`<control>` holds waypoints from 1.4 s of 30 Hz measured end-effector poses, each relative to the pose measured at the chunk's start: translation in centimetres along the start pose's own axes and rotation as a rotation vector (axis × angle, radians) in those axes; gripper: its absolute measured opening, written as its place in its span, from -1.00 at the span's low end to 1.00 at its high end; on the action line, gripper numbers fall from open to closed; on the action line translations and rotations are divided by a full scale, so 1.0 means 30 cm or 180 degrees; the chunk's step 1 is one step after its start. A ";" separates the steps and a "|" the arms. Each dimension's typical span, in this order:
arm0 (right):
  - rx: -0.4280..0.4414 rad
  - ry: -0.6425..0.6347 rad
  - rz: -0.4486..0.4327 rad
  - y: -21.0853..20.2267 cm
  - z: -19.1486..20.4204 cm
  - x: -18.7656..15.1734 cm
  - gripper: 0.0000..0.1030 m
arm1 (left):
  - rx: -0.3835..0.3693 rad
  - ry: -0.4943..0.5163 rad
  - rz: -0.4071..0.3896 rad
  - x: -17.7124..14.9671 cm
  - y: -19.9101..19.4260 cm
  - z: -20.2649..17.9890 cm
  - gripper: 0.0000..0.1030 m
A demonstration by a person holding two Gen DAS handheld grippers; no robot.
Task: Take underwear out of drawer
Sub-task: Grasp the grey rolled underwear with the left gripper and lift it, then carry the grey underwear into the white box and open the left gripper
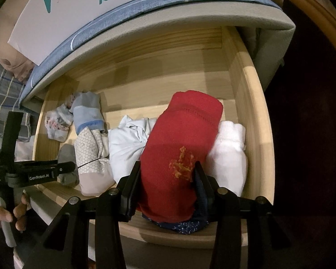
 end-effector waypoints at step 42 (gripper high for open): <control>0.0002 0.0015 -0.0008 -0.002 -0.002 0.002 -0.21 | 0.0357 0.0591 -0.2830 0.227 -1.167 0.021 -0.35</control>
Point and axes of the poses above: each gripper's, at about its wrist camera, not at the fingertips, and y roughly the way its jaws point, z to its left, x to its top, the point moved 9 cm from there along y, roughly the way its jaws point, and after that the axes turned 13 degrees about y, right-handed, at the moved point
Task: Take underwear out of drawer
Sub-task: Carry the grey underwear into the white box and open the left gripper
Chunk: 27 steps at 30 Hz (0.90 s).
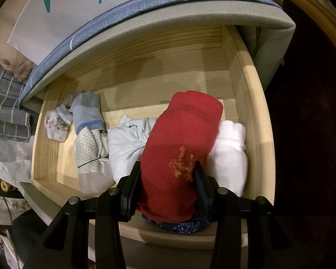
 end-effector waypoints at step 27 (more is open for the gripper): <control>0.0073 0.0052 0.0046 0.007 0.004 -0.001 -0.20 | 0.0119 0.0399 0.0884 0.046 0.547 0.037 -0.30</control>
Point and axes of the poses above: each gripper's, at about its wrist camera, not at the fingertips, and y roughly the way its jaws point, z to its left, x to its top, the point moved 9 cm from there along y, roughly the way its jaws point, and after that the axes turned 13 degrees about y, right-handed, at the moved point
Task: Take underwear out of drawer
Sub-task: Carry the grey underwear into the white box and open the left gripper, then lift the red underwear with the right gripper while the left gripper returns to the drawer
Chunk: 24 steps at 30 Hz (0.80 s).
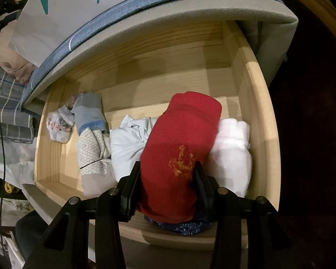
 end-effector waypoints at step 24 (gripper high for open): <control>-0.0023 -0.0012 -0.0035 0.008 0.010 -0.001 -0.21 | -0.0152 -0.0350 -0.0098 -0.101 -0.139 0.058 -0.02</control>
Point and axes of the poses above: each gripper's, at about its wrist camera, not at the fingertips, and y roughly the way its jaws point, z to its left, x to its top, the point moved 9 cm from there along y, roughly the way its jaws point, and after that the axes turned 13 degrees about y, right-handed, at the moved point
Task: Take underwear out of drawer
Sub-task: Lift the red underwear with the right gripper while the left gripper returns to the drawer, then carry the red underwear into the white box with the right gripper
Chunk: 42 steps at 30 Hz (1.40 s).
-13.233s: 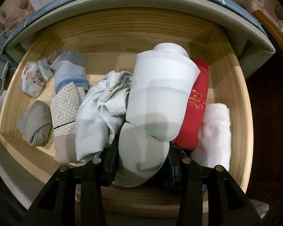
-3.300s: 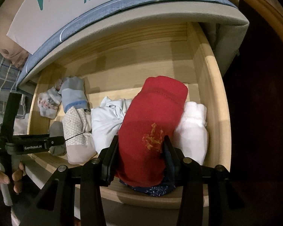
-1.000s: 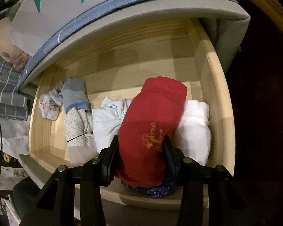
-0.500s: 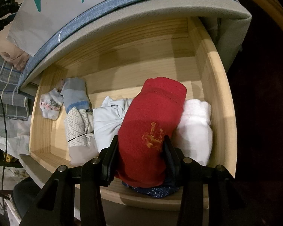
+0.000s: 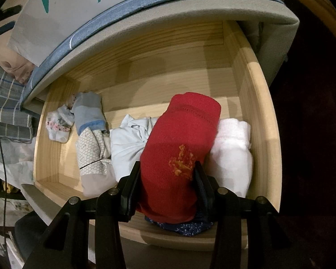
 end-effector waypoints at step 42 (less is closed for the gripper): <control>0.0403 -0.0865 -0.1811 -0.655 0.350 0.205 -0.22 | 0.0646 -0.1088 0.0414 -0.772 0.031 -0.017 -0.01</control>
Point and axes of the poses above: each gripper's, at about its wrist camera, not at the fingertips, and y roughly the way its jaws point, z to its left, x to its top, the point moved 9 cm from there along y, roughly the way its jaws point, and after that the axes turned 13 degrees about y, right-handed, at the moved point
